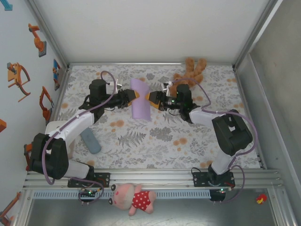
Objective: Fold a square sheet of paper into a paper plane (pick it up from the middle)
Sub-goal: First fold in half a square sheet of paper at the center of the table.
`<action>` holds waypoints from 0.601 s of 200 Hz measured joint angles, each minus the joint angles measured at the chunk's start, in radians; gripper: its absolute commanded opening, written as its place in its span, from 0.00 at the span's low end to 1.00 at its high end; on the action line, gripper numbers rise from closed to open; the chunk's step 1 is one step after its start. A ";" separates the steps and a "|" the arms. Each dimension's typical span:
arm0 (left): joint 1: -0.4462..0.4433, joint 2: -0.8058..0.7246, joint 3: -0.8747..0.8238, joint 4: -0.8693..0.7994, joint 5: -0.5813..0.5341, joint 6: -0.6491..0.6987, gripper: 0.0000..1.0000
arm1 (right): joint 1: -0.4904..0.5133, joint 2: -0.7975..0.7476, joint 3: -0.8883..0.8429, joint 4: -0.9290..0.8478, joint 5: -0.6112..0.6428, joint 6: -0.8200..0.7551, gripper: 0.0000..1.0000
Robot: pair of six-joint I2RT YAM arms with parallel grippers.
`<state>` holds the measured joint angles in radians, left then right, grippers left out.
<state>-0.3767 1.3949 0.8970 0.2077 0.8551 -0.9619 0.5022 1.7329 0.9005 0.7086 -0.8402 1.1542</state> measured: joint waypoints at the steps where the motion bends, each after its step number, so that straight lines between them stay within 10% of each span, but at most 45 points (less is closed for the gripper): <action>1: 0.000 0.000 0.000 0.002 0.002 -0.002 0.34 | 0.000 0.001 0.000 0.003 -0.002 0.002 0.71; 120: 0.052 0.009 0.000 -0.061 0.021 -0.006 0.31 | 0.004 0.008 0.000 0.172 -0.061 0.106 0.21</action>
<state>-0.3244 1.4036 0.8974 0.1471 0.8761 -0.9680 0.5064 1.7409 0.9005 0.8803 -0.9012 1.2606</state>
